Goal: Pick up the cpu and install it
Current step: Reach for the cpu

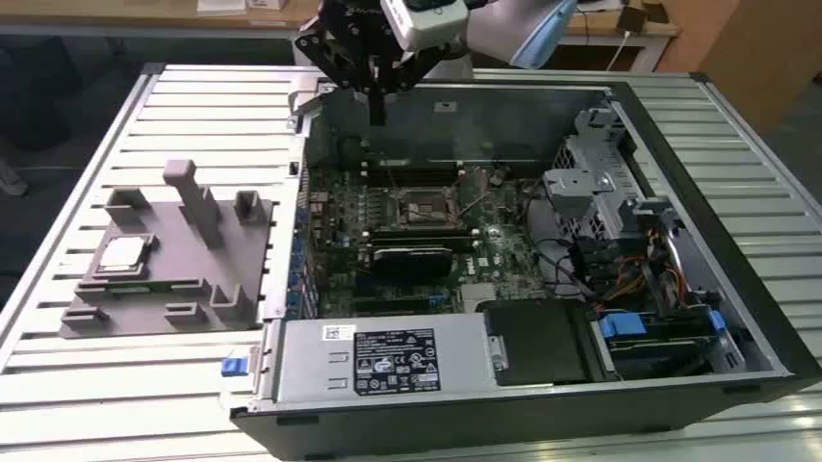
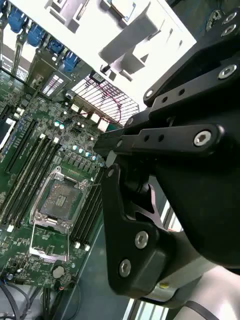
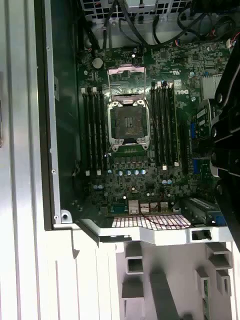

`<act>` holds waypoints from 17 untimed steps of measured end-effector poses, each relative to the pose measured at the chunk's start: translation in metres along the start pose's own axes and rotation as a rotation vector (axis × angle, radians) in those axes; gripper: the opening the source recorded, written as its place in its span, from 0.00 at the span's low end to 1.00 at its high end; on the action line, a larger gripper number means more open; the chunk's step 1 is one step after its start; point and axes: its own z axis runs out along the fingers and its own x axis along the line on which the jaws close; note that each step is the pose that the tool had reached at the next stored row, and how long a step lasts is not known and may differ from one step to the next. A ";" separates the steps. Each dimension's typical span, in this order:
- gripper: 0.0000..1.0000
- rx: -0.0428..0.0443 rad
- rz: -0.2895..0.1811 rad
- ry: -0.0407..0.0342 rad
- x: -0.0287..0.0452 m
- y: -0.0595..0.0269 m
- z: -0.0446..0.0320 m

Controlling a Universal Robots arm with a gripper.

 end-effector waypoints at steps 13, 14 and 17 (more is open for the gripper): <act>0.11 0.0000 0.000 0.0000 0.0019 -0.0002 -0.0001; 0.11 0.0000 0.000 -0.0001 0.0028 -0.0003 -0.0001; 0.11 0.0000 0.000 -0.0001 0.0060 -0.0005 -0.0002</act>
